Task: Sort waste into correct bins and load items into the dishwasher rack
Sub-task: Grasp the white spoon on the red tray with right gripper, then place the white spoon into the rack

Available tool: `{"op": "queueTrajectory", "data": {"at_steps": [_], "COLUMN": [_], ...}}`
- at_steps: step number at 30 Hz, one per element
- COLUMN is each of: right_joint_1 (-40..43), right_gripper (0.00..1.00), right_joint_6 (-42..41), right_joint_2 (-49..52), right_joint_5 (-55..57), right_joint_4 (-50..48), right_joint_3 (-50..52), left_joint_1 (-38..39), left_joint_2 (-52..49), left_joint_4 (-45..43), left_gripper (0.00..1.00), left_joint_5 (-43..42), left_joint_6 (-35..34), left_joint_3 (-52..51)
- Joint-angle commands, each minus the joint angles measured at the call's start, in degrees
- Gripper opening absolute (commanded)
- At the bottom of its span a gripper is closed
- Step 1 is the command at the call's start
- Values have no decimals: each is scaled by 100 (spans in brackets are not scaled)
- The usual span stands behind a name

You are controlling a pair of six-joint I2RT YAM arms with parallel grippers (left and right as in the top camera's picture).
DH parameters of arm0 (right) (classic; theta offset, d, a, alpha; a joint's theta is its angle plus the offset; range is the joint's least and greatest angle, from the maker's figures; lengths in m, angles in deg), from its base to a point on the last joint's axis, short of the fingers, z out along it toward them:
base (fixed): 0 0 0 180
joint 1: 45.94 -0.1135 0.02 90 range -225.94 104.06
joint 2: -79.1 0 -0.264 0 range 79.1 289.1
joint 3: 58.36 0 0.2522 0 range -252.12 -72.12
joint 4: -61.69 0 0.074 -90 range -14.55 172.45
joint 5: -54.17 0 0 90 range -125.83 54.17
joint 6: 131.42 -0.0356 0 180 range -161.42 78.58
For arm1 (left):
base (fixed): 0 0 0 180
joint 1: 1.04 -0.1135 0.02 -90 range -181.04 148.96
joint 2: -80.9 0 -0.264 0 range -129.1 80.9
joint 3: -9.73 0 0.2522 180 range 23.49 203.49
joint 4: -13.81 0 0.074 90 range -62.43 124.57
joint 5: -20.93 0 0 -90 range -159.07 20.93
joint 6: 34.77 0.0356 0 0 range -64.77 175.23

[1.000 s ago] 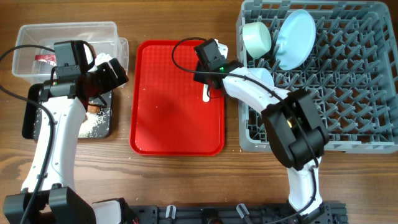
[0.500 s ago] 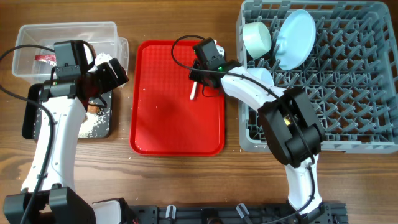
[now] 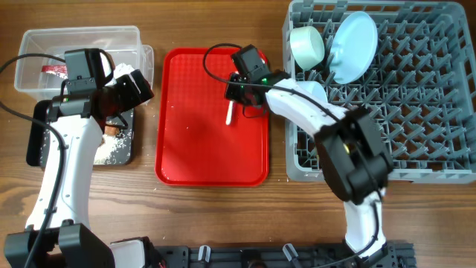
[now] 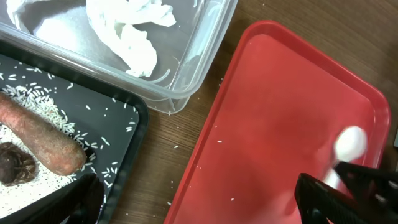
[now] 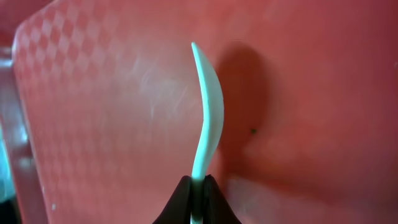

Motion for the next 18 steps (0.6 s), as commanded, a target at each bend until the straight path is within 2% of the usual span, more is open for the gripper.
{"op": "queueTrajectory", "data": {"at_steps": [1,4,6,10,11,12,13,15,18], "right_joint_1": [11,111,267,608,748,911,1099,1478,1904], "right_gripper": [4,4,4,4,4,4,4,4,4], "right_joint_6": [892,866,293,-2673,-4076,-5139,-5786,-6214,-6227], "right_joint_2": [-1513,-2706,-3401,-3963,-3928,-3899,-3860,-3762,-3585], "right_joint_5": [273,1419,2243,3652,4054,4214,4269,4266,4205], "right_joint_4": [186,903,1611,3316,4004,4463,4699,4640,4238], "right_joint_3": [-24,-24,-22,-22,2,129,310,732,1357], "left_joint_1": [-22,-22,-22,-22,-22,-22,-22,-22,-22], "left_joint_2": [-20,-20,-20,-20,-20,-20,-20,-20,-20], "left_joint_4": [-15,-15,-15,-15,-15,-15,-15,-15,-15], "left_gripper": [100,100,100,100,100,100,100,100,100], "left_joint_5": [55,55,55,55,55,55,55,55,55], "left_joint_6": [-31,-33,-31,-31,-31,-31,-31,-31,-33], "left_joint_3": [11,11,11,11,11,11,11,11,11]}}
